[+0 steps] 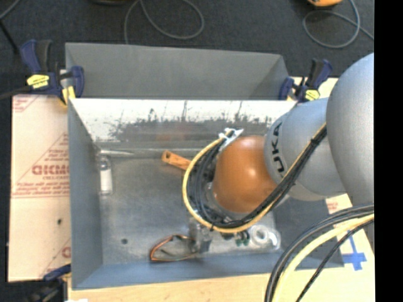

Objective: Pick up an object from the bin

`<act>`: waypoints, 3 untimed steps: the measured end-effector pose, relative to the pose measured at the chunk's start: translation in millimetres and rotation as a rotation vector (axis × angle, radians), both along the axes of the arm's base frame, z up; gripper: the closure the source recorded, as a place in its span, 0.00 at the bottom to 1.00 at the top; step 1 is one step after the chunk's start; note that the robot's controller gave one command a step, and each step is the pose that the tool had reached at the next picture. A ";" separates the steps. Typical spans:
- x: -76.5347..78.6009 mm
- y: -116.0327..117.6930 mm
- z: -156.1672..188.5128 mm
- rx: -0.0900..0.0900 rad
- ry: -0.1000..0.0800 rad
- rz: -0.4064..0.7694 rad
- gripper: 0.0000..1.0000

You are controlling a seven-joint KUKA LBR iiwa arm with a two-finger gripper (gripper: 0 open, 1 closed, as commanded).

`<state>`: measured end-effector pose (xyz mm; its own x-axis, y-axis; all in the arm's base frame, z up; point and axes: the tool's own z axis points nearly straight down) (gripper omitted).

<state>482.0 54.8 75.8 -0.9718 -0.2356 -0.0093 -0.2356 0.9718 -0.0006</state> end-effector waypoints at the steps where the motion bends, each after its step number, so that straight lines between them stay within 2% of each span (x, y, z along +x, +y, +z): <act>1: -2.8 1.8 47.6 -0.001 0.007 0.000 1.00; 2: 2.0 1.3 88.6 0.000 -0.004 0.002 1.00; 3: 1.5 -6.0 117.6 -0.002 0.006 0.066 1.00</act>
Offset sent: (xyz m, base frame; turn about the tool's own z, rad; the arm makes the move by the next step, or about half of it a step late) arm 0.0125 -0.0054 0.0321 -0.0119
